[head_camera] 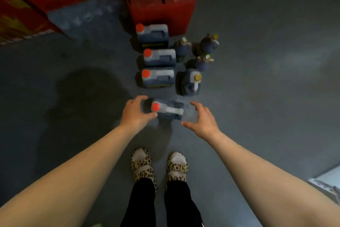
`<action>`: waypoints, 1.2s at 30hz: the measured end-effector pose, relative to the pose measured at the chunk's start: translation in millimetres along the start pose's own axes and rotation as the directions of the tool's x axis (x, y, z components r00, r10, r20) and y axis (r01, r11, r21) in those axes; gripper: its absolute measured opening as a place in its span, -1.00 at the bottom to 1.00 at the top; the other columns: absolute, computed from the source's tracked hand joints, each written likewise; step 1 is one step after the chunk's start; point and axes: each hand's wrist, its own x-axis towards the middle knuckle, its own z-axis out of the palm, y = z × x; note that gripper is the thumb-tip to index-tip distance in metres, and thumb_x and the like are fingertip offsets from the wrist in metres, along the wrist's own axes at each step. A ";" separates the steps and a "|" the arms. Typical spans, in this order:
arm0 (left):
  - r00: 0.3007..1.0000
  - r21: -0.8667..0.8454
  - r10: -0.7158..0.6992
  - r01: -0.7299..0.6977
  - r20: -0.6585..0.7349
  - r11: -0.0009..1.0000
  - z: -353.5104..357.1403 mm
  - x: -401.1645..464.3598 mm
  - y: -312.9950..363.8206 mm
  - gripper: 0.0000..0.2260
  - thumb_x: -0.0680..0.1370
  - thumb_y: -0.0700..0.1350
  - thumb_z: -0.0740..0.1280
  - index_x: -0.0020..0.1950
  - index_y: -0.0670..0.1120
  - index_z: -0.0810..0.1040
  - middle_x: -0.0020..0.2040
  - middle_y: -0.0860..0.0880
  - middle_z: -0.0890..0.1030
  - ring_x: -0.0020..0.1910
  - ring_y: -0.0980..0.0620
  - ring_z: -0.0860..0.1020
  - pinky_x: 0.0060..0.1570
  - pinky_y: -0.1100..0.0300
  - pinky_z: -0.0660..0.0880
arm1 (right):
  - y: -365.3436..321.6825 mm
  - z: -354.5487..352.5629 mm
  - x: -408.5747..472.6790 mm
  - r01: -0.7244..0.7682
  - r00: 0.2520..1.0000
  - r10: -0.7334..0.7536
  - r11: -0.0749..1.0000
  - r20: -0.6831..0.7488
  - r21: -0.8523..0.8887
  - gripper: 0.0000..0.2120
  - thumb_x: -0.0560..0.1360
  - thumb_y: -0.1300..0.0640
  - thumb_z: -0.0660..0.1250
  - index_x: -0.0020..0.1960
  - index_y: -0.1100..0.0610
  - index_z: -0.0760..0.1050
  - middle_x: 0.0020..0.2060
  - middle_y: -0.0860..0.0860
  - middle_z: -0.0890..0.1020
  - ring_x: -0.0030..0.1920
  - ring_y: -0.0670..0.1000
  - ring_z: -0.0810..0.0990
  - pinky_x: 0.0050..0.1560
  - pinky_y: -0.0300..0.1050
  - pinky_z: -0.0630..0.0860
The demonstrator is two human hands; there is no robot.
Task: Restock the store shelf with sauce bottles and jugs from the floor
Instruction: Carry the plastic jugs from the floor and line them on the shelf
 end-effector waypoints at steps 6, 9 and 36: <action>0.993 -0.077 -0.032 0.041 0.115 0.996 58.5 62.9 -69.1 -0.23 0.36 0.02 0.60 0.49 0.11 0.34 0.45 -0.04 0.41 0.41 -0.06 0.40 0.32 0.04 0.40 | 53.8 59.2 57.3 -0.047 0.999 0.047 0.991 0.004 0.129 -0.07 0.39 -0.06 0.60 0.60 -0.08 0.14 0.51 0.08 0.34 0.48 0.14 0.37 0.44 0.13 0.40; 0.991 -0.110 0.024 -0.010 0.130 0.994 81.8 99.2 -92.3 -0.14 0.33 0.00 0.63 0.55 0.10 0.29 0.47 0.01 0.41 0.43 0.00 0.40 0.35 0.12 0.35 | 75.9 85.2 89.7 -0.048 0.999 0.042 0.973 0.031 0.226 0.03 0.35 -0.05 0.63 0.63 -0.09 0.08 0.56 0.03 0.29 0.52 0.11 0.32 0.46 0.18 0.38; 0.923 -0.387 0.307 -0.201 0.233 0.900 134.6 212.4 -144.9 0.01 0.19 -0.29 0.67 0.52 -0.03 0.22 0.22 0.18 0.50 0.03 0.51 0.51 -0.01 0.51 0.44 | 146.7 164.0 203.0 -0.083 0.979 -0.046 0.796 0.196 0.600 -0.09 0.34 0.34 0.60 0.57 0.06 0.25 0.41 0.04 0.46 0.41 0.07 0.44 -0.04 -0.39 0.59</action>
